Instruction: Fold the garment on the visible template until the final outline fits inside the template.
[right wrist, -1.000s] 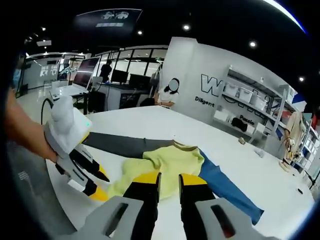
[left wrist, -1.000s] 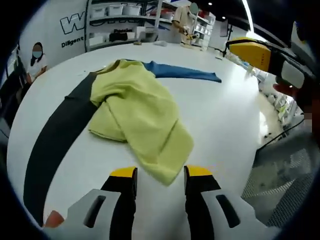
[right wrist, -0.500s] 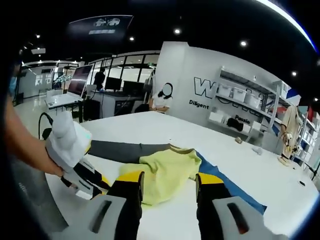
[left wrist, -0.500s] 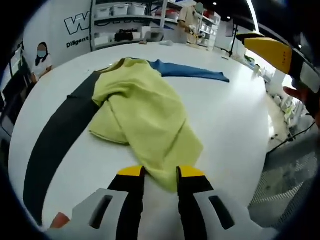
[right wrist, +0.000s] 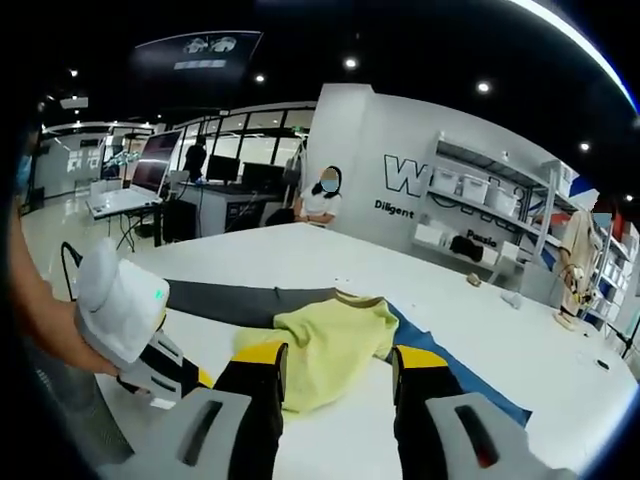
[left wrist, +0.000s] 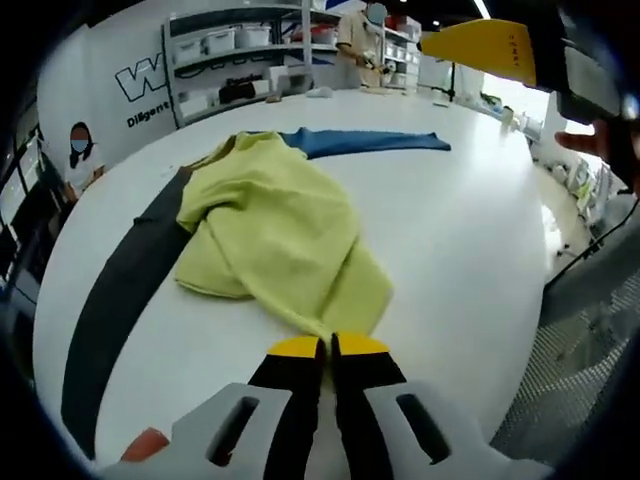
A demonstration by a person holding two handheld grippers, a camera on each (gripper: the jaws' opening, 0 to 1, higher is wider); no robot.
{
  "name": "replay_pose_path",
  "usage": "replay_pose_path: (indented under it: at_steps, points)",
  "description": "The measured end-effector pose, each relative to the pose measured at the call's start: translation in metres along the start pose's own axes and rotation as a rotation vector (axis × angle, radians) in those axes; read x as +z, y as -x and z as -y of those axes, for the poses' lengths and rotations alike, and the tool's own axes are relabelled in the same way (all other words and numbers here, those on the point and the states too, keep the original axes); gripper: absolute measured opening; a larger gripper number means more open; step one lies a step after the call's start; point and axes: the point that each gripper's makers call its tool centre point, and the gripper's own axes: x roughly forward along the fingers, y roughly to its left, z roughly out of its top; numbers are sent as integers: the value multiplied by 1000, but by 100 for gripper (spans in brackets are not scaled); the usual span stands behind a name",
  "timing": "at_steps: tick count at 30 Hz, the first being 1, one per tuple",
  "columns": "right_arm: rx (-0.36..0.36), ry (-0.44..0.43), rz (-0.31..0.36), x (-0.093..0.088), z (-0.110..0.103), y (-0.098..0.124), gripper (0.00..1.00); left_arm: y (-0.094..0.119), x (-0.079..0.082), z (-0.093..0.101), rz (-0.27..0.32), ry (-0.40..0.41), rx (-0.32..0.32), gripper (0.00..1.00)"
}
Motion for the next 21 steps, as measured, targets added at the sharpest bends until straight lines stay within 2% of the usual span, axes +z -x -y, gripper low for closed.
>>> replay_pose_path:
  at_steps: [4,10,15,21]
  points:
    - [-3,-3,-2,-1,1,1,40,2,0,-1,1,76,-16,2]
    - [-4,-20,-11,-3,3,-1,39,18,26,-13,71,118,-24,1]
    - [-1,-21,-19,-5,2,-1,38,35,61,-16,142,182,-69,0]
    - [-6,-27,-36,-9,5,-1,37,45,122,-36,236,265,-119,0]
